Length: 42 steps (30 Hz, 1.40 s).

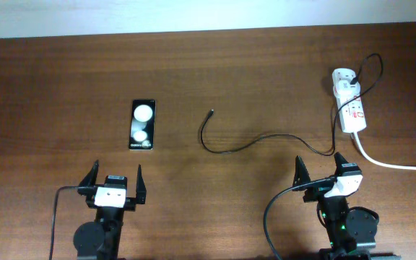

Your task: Plug charger to phone and switch on socket

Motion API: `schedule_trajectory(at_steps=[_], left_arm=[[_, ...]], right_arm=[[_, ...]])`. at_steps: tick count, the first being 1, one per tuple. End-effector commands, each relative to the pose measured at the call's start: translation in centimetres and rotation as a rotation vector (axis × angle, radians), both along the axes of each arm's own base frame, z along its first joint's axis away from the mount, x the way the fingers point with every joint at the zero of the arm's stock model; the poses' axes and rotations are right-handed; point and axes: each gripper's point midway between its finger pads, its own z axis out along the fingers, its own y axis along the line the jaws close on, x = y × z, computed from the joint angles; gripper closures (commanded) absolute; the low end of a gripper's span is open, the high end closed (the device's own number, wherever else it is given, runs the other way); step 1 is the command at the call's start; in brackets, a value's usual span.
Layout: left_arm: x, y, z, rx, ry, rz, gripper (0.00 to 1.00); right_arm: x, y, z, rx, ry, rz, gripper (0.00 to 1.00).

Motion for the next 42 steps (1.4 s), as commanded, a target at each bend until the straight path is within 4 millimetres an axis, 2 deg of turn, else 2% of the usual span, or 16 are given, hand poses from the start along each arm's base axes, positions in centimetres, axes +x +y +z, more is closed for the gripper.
schedule_trajectory(at_steps=[1,39,42], left_arm=[[-0.03,0.18,-0.12,0.016,0.000,0.008,0.01],[-0.03,0.19,-0.11,0.016,0.000,0.008,0.01],[0.01,0.19,0.66,0.017,-0.032,0.009,0.01]], right_arm=[[-0.02,-0.02,-0.20,0.007,0.003,0.001,0.01],[-0.02,-0.02,-0.20,0.007,0.003,0.000,0.01],[-0.02,-0.02,-0.20,0.007,0.003,0.001,0.01]])
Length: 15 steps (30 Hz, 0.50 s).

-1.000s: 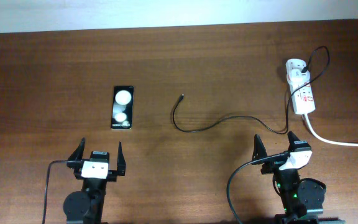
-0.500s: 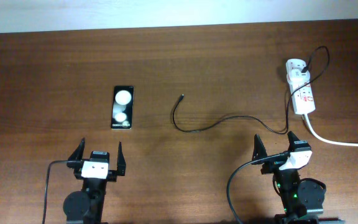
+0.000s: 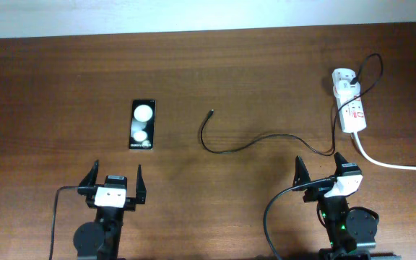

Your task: Plug charger to phone and switch on socket

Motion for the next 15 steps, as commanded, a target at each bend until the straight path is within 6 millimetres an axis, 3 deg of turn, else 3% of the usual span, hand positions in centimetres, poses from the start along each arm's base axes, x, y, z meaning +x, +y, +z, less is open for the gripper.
schedule_trajectory(at_steps=[1,11,15], left_arm=[[0.0,0.2,0.9,0.016,-0.041,0.009,0.01],[-0.1,0.1,3.9,-0.008,-0.109,0.006,0.01],[0.0,0.1,7.9,-0.007,-0.135,0.005,0.01]], right_arm=[[0.0,0.0,-0.2,0.006,0.002,0.001,0.01],[0.0,0.0,-0.2,0.006,0.002,0.001,0.01],[0.0,0.0,-0.2,0.006,0.002,0.001,0.01]])
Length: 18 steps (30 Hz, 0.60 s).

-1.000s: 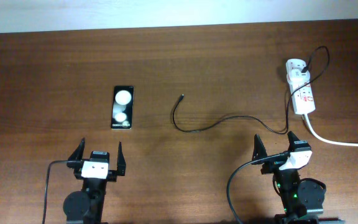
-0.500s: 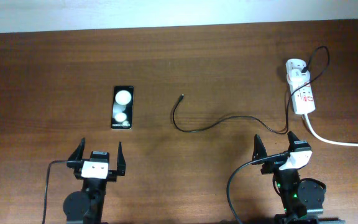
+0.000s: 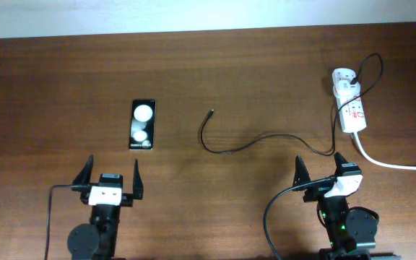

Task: Plug charger to phone and switch on socket
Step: 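Move the left gripper over the black phone and lower onto it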

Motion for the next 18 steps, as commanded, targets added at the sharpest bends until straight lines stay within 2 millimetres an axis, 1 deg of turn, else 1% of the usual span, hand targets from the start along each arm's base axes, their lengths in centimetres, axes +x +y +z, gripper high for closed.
schedule_trajectory(at_steps=[1,2,3,4,5,7,10,11,12,14,18], left_arm=[[-0.2,0.1,5.1,-0.006,-0.061,0.006,0.01],[-0.1,0.1,6.8,-0.006,-0.066,0.006,0.01],[0.1,0.1,7.7,-0.006,-0.068,0.006,0.01],[0.5,0.1,9.2,-0.006,-0.068,0.005,0.01],[0.9,0.1,10.1,-0.006,-0.063,0.005,0.01],[1.9,0.0,11.4,-0.005,-0.048,-0.003,0.01],[3.3,-0.8,12.8,-0.005,-0.025,-0.046,0.01],[4.5,-1.2,13.3,-0.005,0.005,-0.069,0.01],[5.3,-1.4,13.3,-0.006,0.031,-0.083,0.01],[7.4,-2.3,12.7,-0.013,0.134,-0.131,0.01],[11.1,-3.4,10.8,-0.038,0.367,-0.194,0.01]], right_arm=[[0.0,0.0,-0.2,0.007,0.003,0.001,0.01],[0.0,0.0,-0.2,0.007,0.002,0.001,0.01],[0.0,0.0,-0.2,0.007,0.003,0.001,0.01],[0.0,0.0,-0.2,0.007,0.003,0.001,0.01],[0.0,0.0,-0.2,0.007,0.003,0.001,0.01],[0.0,0.0,-0.2,0.007,0.003,0.001,0.01],[0.0,0.0,-0.2,0.007,0.003,0.001,0.01],[0.0,0.0,-0.2,0.007,0.003,0.000,0.01],[0.0,0.0,-0.2,0.007,0.003,0.001,0.01],[0.0,0.0,-0.2,0.007,0.003,0.001,0.01],[0.0,0.0,-0.2,0.007,0.003,0.001,0.01]])
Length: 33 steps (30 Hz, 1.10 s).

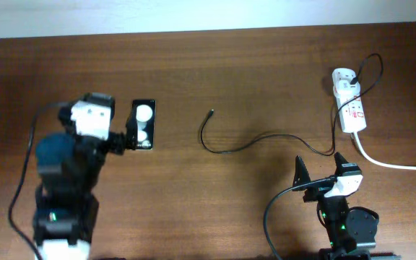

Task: Plug charger to phone and switch on socket
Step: 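Move the left gripper over the black phone and lower onto it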

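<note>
A black phone (142, 124) lies flat on the wooden table, left of centre. My left gripper (123, 139) reaches out over the table, its dark fingers at the phone's lower left edge; it looks open and holds nothing. The thin black charger cable (244, 146) snakes across the middle, its free plug tip (211, 112) lying bare to the right of the phone. Its other end runs to the white socket strip (349, 108) at the far right. My right gripper (322, 170) rests open near the front edge, just below the cable.
The strip's thick white mains lead (388, 163) runs off the right edge of the table. The left arm's bulk (63, 180) covers the front left of the table (193, 202).
My left arm has left its rest place at the front edge and now stretches out, its gripper beside the phone's lower left. The right arm, phone and cable have not moved.
Both grippers sat open at the front edge for the first two moments, with phone, cable and strip lying apart. Then the left gripper had shifted slightly left and turned. Now it is out at the phone; the right stays parked.
</note>
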Motion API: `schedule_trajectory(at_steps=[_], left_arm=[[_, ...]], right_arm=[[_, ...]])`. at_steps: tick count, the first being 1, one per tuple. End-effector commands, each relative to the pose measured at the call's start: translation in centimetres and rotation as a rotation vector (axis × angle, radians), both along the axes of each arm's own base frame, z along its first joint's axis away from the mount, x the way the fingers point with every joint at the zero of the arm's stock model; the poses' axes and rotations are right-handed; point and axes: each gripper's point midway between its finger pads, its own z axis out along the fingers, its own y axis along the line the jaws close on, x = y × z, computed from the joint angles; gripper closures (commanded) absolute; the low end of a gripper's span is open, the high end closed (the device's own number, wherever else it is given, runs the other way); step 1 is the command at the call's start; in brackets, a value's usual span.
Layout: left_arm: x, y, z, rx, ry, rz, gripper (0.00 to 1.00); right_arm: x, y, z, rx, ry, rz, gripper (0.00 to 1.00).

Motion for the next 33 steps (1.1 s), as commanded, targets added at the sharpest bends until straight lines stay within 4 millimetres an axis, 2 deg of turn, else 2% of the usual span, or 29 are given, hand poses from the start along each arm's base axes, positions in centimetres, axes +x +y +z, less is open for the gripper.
schedule_trajectory(at_steps=[1,5,7,10,11,13,15,17,20,22,26,27,33], left_arm=[[3.0,-1.5,0.0,-0.034,0.143,-0.086,0.01],[5.9,-2.2,-2.9,-0.052,0.379,-0.109,0.01],[6.4,-2.2,-4.4,-0.056,0.473,-0.106,0.01],[6.9,-2.1,-8.0,-0.061,0.651,-0.099,0.01],[6.9,-2.2,-10.3,-0.065,0.730,-0.097,0.01],[7.1,-1.8,-12.5,-0.054,0.793,-0.078,0.01],[7.4,-2.0,-14.6,-0.063,0.846,-0.087,0.01],[7.8,-1.3,-16.9,-0.037,0.893,-0.052,0.01],[8.4,-0.8,-18.6,-0.049,0.924,0.006,0.01],[8.3,0.4,-20.5,-0.035,0.977,0.096,0.01],[7.9,0.6,-23.7,-0.037,1.065,0.122,0.01],[7.7,0.7,-25.3,-0.026,1.101,0.138,0.01],[7.8,0.4,-27.6,0.091,1.122,0.156,0.01]], right_arm=[[0.0,0.0,-0.2,0.007,0.002,0.001,0.01],[0.0,0.0,-0.2,0.007,0.002,0.000,0.01],[0.0,0.0,-0.2,0.007,0.002,0.001,0.01],[0.0,0.0,-0.2,0.007,0.002,0.001,0.01],[0.0,0.0,-0.2,0.007,0.002,0.001,0.01],[0.0,0.0,-0.2,0.007,0.002,0.000,0.01],[0.0,0.0,-0.2,0.007,0.002,0.001,0.01],[0.0,0.0,-0.2,0.007,0.001,0.001,0.02],[0.0,0.0,-0.2,0.007,0.002,0.001,0.01],[0.0,0.0,-0.2,0.007,0.002,0.001,0.01],[0.0,0.0,-0.2,0.007,0.002,0.001,0.01],[0.0,0.0,-0.2,0.007,0.001,0.001,0.01],[0.0,0.0,-0.2,0.007,0.002,0.000,0.01]])
